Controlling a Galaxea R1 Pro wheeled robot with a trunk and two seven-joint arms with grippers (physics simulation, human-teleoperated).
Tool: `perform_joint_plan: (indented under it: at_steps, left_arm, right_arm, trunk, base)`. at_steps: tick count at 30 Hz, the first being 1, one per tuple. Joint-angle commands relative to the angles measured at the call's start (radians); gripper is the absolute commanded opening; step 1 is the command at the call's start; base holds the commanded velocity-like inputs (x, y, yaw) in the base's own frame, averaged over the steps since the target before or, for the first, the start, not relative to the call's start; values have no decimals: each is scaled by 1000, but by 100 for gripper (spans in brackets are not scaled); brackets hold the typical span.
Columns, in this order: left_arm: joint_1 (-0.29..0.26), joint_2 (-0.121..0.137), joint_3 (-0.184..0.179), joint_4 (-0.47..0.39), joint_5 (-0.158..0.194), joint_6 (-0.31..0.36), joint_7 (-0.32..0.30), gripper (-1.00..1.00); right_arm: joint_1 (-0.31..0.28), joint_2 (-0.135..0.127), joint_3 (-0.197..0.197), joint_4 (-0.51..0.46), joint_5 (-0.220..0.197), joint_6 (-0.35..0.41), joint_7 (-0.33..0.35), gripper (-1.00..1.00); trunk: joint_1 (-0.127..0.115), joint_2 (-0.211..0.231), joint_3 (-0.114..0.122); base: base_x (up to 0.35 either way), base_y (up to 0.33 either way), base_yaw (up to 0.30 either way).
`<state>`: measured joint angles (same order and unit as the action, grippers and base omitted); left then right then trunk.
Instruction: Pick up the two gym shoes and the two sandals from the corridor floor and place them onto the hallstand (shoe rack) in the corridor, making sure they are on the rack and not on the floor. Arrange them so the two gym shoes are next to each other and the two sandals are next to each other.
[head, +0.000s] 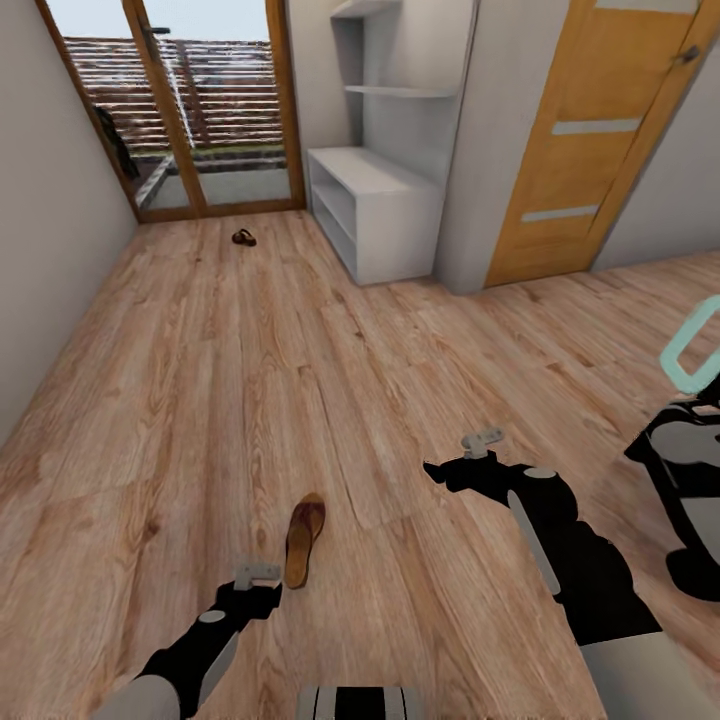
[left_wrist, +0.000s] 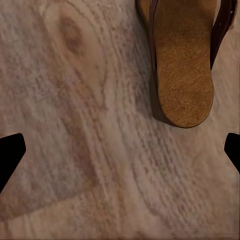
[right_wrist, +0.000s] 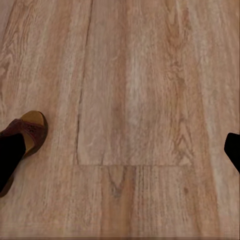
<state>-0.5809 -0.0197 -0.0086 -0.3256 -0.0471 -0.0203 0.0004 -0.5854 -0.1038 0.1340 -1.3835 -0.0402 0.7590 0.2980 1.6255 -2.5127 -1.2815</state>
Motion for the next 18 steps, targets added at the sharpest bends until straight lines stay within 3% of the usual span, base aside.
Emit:
perform_joint_plan:
  at_steps: [1,18]
  left_arm:
    - [-1,-1,-1,0,-5,0,1,100]
    - [-13,-7,-1,-107,-6,18,-1,100]
  right_arm:
    - [-1,-1,1,0,-4,5,-1,100]
    - [-1,2,1,2,-4,5,-1,100]
  trunk:
    - [0,-1,-6]
    - [8,-5,-99]
  base:
    - [0,0,0]
    - [0,0,0]
